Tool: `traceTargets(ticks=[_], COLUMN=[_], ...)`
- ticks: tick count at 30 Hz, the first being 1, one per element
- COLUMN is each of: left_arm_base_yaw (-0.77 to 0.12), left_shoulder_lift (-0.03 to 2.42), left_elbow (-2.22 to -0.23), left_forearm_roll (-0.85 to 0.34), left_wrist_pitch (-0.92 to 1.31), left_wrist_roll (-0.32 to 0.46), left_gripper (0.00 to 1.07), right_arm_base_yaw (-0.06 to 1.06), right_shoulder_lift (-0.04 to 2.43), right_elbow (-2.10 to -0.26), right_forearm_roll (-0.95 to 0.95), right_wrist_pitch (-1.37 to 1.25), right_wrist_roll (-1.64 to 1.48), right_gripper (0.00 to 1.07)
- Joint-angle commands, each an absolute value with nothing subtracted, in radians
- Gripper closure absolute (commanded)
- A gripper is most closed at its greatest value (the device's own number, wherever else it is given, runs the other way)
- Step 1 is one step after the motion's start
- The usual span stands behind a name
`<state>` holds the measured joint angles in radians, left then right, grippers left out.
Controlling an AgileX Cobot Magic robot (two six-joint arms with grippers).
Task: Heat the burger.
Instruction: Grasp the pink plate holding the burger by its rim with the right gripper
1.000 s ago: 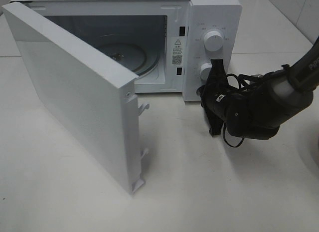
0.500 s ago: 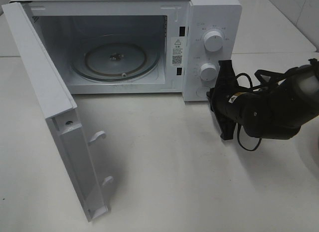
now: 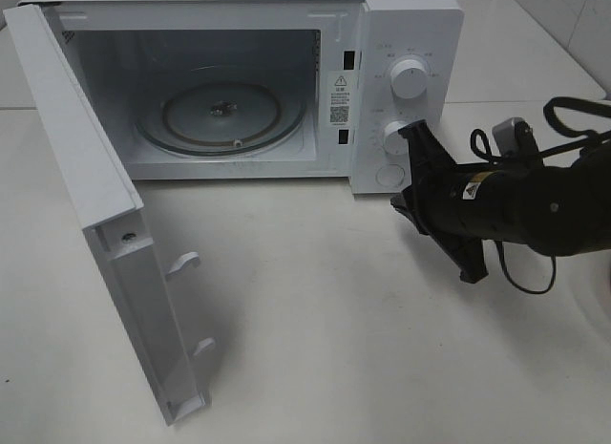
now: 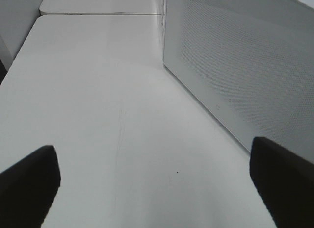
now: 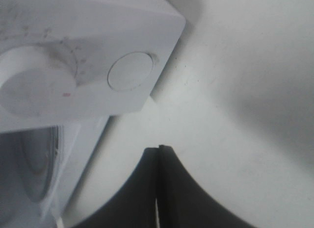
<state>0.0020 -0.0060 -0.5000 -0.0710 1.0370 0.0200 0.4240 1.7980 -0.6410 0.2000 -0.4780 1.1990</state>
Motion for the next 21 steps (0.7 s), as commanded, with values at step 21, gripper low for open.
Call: traceTargets(ticks=[21], left_arm_base_yaw=[-0.001], left_shoulder_lift=[-0.029], left_elbow=[-0.496], left_forearm_roll=[-0.072], left_wrist_pitch=[1.027], left_wrist_roll=[0.017], left_gripper=[0.09], right_arm_base_yaw=[0.42], right_shoulder_lift=[1.479], right_elbow=[-0.73], right_forearm_roll=[0.104], right_wrist_pitch=[0.457], right_wrist_roll=[0.102], right_gripper=[1.01])
